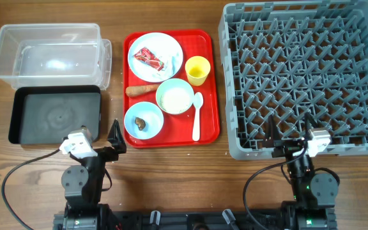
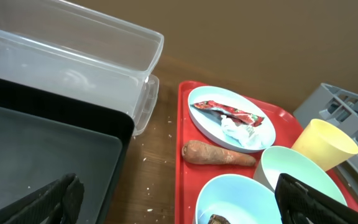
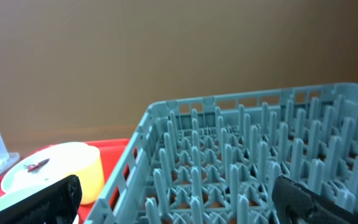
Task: Sort waste into correct bins and load items into the dishwasher rack
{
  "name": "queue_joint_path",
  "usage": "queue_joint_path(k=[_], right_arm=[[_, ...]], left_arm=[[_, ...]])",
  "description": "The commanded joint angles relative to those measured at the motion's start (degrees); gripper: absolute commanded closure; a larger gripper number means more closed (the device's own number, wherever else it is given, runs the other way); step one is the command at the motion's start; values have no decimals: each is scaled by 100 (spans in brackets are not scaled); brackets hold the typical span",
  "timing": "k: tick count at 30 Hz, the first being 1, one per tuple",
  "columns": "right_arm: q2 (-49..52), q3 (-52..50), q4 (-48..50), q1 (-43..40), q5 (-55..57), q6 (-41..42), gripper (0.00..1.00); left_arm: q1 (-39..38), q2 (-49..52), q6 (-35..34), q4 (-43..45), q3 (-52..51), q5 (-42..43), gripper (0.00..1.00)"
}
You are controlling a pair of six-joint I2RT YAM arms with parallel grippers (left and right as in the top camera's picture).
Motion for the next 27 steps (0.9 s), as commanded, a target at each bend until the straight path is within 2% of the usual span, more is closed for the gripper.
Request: queue_joint_path(k=[1, 4, 8, 11, 14, 16, 18, 22, 24, 26, 27], right_arm=[[-46, -7, 376, -22, -490, 107, 0], [-46, -4, 962, -22, -833, 101, 0], [181, 450, 1141, -22, -1123, -345, 0], [951, 1071, 1141, -22, -1436, -341, 0], [1937, 1716, 1137, -22, -1744, -343, 0], [2900, 2494, 883, -22, -2166, -345, 0], [3484, 3062, 461, -22, -2328, -343, 0], [4730, 4258, -920, -22, -2409, -527, 0], [5095, 4411, -1182, -22, -2538, -540, 0], [5346, 4411, -1228, -22, -2621, -407, 0], [5462, 4411, -1357, -22, -2621, -256, 1]], left_arm=[[20, 17, 11, 535, -31, -37, 0], [20, 17, 13, 1294, -20, 55, 0], [20, 17, 13, 1349, 479, 479, 0], [20, 321, 13, 1300, 1115, 623, 0], [20, 1316, 37, 1259, 1904, 1008, 0], [20, 2450, 44, 1034, 2787, 1246, 0], [20, 3563, 374, 479, 3805, 1641, 0], [-186, 6605, 1180, -2146, 7156, 1871, 0], [-592, 8417, 2291, -3711, 9162, 1589, 0], [-973, 9831, 3067, -4468, 10419, 1355, 0], [-1154, 10413, 3062, -4325, 10660, 1353, 0]])
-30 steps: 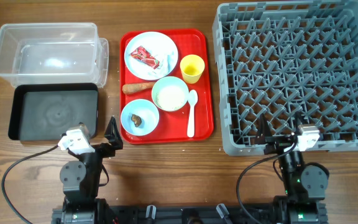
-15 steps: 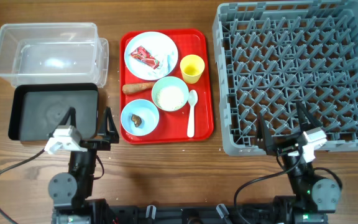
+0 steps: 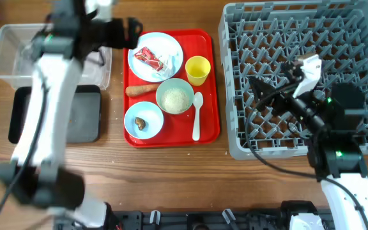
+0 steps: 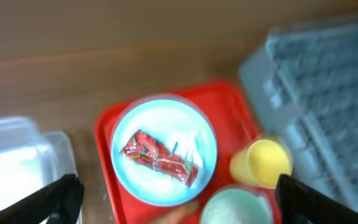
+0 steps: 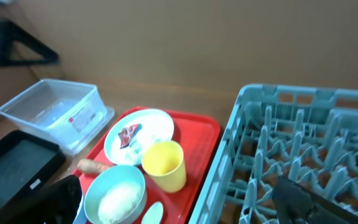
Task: Sort waste into correct bins and load items into the dishwasher rack
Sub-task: 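Grasp the red wrapper and tissue on the white plate with left gripper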
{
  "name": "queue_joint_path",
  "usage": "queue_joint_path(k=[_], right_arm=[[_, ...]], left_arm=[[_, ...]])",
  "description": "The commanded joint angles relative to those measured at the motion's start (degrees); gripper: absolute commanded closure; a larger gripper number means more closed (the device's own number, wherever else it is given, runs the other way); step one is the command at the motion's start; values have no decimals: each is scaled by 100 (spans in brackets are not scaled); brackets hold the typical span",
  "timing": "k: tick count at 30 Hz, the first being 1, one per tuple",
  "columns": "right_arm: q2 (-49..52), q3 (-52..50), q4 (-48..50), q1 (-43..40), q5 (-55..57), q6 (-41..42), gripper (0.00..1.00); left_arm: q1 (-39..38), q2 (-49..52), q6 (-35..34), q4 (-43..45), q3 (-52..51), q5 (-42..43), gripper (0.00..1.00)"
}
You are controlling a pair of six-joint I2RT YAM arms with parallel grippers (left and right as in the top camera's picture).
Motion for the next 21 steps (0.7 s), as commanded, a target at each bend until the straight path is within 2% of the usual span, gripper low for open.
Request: queue_joint_path(k=[1, 3, 6, 9, 16, 17, 19, 21], right_arm=[[341, 136, -273, -7, -212, 442, 0], [529, 136, -417, -7, -212, 710, 0], [796, 136, -490, -7, -205, 693, 0], [1010, 136, -448, -7, -186, 693, 0], [1047, 136, -457, -9, -35, 693, 0], [1047, 136, -455, -7, -35, 688, 0], [1047, 136, -459, -7, -37, 699, 0], [1047, 136, -468, -7, -37, 706, 0]], left_arm=[[-531, 1681, 999, 157, 872, -157, 0], [-649, 2177, 1147, 566, 872, -330, 0], [-619, 2417, 1202, 1080, 872, -348, 0], [-621, 2616, 1578, 901, 870, -354, 0], [-647, 3324, 1550, 409, 828, -286, 1], [-647, 3460, 1528, 411, 828, -275, 2], [-647, 3694, 1467, 413, 828, -197, 14], [-647, 3847, 1421, 433, 828, -197, 20]])
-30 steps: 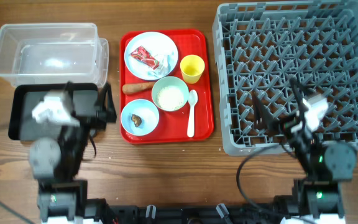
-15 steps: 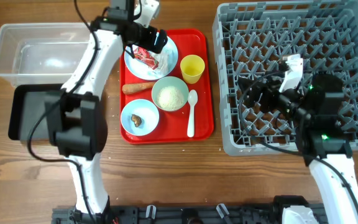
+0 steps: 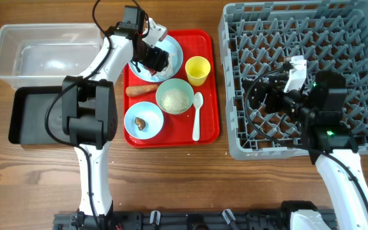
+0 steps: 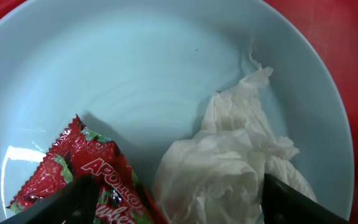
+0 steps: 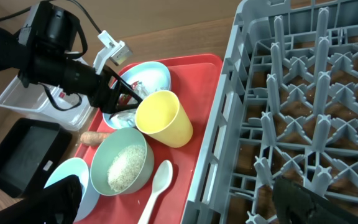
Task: Sort waste into correct bins and load items into the dishwasher rack
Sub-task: 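Grasp the red wrapper and tissue on the white plate with left gripper, then move the waste over the clear plastic bin and release it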
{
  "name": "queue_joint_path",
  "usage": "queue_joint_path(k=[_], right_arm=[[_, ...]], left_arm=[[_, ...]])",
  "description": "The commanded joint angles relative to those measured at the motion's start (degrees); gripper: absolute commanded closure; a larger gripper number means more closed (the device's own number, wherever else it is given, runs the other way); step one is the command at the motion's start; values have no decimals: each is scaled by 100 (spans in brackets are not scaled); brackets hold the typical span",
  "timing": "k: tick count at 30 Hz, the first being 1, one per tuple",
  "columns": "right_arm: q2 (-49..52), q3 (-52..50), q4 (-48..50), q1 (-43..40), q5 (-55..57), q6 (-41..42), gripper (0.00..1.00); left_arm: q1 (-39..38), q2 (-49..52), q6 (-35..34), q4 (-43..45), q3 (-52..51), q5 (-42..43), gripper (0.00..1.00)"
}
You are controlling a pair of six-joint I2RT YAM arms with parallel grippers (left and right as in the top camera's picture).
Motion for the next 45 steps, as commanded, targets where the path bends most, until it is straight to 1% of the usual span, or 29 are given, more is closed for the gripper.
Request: queue_joint_path(k=[1, 2, 6, 7, 8, 9, 10, 12, 14, 16, 17, 19, 21, 22, 25, 26, 27, 28, 29, 30, 33, 35, 38, 40, 43, 45], right_arm=[[42, 111, -9, -4, 48, 74, 0], [42, 111, -35, -4, 50, 72, 0], [42, 111, -229, -4, 55, 66, 0], [42, 111, -238, -7, 52, 68, 0], [42, 111, -238, -4, 52, 72, 0], [42, 111, -245, -4, 52, 72, 0], [42, 111, -264, -4, 52, 70, 0], [42, 111, -267, -4, 52, 68, 0], [42, 111, -267, -4, 52, 68, 0], [42, 111, -299, -4, 52, 66, 0], [42, 111, -321, -4, 52, 63, 0], [42, 111, -328, -4, 52, 63, 0], [42, 111, -328, -7, 55, 63, 0], [42, 111, -330, -4, 52, 63, 0], [42, 111, -330, -4, 81, 66, 0], [42, 111, -330, -4, 98, 61, 0], [42, 111, -330, -4, 98, 63, 0], [42, 111, -330, -4, 98, 61, 0], [42, 111, -330, -4, 142, 66, 0], [42, 111, -330, -4, 188, 68, 0], [42, 111, -321, -4, 223, 68, 0], [42, 111, -328, -4, 225, 68, 0], [42, 111, -330, -4, 223, 72, 0], [42, 111, -328, -4, 223, 72, 0], [42, 111, -385, -4, 225, 72, 0], [42, 111, -420, -4, 227, 59, 0]], left_arm=[[-4, 409, -17, -4, 28, 140, 27], [-4, 468, -33, -9, 26, 179, 35], [-4, 603, -33, -31, 24, 238, 90], [-4, 601, -35, -28, 24, 238, 96], [-4, 579, -98, -26, 24, 223, 96], [-2, 542, -361, -26, 39, 68, 96], [11, 409, -710, -33, 83, -284, 96], [57, -9, -1104, -33, 227, -734, 96], [142, -546, -1274, -33, 393, -756, 96], [310, -1379, -1425, -52, 481, -761, 96], [450, -1912, -1436, -151, 481, -979, 96], [719, -2446, -1434, -372, 481, -1484, 96], [1064, -2643, -1434, -549, 481, -1810, 96], [1318, -2647, -1434, -629, 479, -1845, 96], [2109, -2302, -1438, -892, 472, -1718, 96], [2258, -2162, -1440, -935, 472, -1687, 96], [2387, -1956, -1515, -955, 472, -1692, 92], [2490, -1751, -1589, -953, 472, -1687, 71], [2568, -1519, -1589, -938, 472, -1687, 55], [2597, -1344, -1587, -887, 472, -1578, 0], [2544, -1309, -1587, -664, 503, -1152, 0], [2424, -1458, -1587, -625, 619, -1152, 0], [1923, -1906, -1563, -605, 824, -1043, 0], [1316, -2111, -957, -588, 824, -553, 0], [503, -1926, -17, -608, 728, -531, 0], [192, -1602, 297, -675, 697, -533, 0]])
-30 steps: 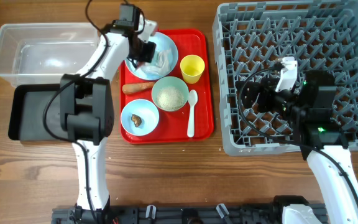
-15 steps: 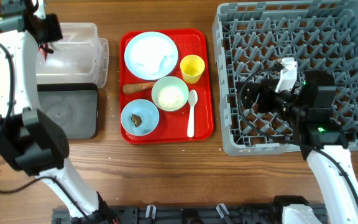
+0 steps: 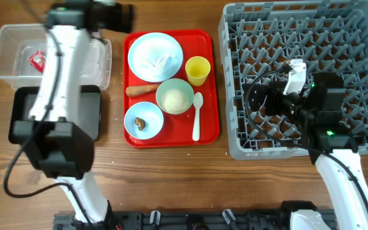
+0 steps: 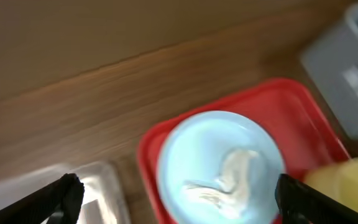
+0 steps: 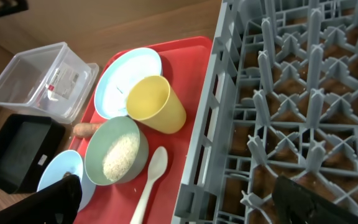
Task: Sort waste into correct bins and load items into the dishwasher rack
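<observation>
The red wrapper lies inside the clear bin at the back left. A crumpled white tissue sits on the pale blue plate on the red tray. My left gripper hangs open and blurred above the tray's back left corner, nothing between its fingers. The tray also holds a yellow cup, a carrot, a green bowl of rice, a blue bowl with a brown scrap, and a white spoon. Over the grey dish rack's left part, my right gripper is open.
A black bin lies in front of the clear bin, left of the tray. The rack fills the right side and is full of upright prongs. Bare wood runs along the table's front edge.
The red wrapper has gone from the plate into the clear bin. My left gripper, then low on the plate at the wrapper, is now raised near the tray's back left corner, open. The right arm has hardly moved.
Both arms were first folded at the table's front edge. Then the left gripper was above the plate and the right arm over the rack. Then the left fingers were down at the wrapper beside the tissue. Now the wrapper lies in the clear bin.
</observation>
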{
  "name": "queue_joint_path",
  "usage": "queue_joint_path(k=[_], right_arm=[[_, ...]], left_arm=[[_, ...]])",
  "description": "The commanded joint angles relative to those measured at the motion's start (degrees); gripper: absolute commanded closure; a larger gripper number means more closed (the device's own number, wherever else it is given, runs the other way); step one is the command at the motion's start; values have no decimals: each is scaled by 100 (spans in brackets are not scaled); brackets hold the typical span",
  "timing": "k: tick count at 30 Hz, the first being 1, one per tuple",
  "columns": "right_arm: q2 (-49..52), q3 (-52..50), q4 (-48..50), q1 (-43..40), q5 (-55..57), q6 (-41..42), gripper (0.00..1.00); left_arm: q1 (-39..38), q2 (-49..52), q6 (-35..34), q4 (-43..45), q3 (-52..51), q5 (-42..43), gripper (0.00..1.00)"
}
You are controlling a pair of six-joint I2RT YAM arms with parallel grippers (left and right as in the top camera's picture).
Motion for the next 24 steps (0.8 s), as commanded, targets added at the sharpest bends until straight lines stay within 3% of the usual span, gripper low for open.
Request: queue_joint_path(k=[1, 9, 14, 17, 19, 22, 24], right_arm=[[37, 111, -28, -4, 81, 22, 0], [37, 111, -48, -4, 101, 22, 0], [37, 111, -52, -4, 205, 26, 0], [37, 111, -79, -4, 208, 24, 0], [37, 111, -81, -4, 205, 26, 0], [37, 111, -81, -4, 208, 24, 0], [37, 111, -81, -4, 208, 26, 0]], left_arm=[[-361, 518, 822, -111, -9, 151, 0], [-492, 1825, 968, -389, -13, 846, 0], [-492, 2308, 968, -374, -13, 841, 4], [-492, 2559, 966, -365, -13, 839, 24], [-492, 2568, 964, -315, -13, 699, 56], [-492, 2570, 962, -214, -13, 533, 91], [-492, 2568, 802, -131, -13, 531, 96]])
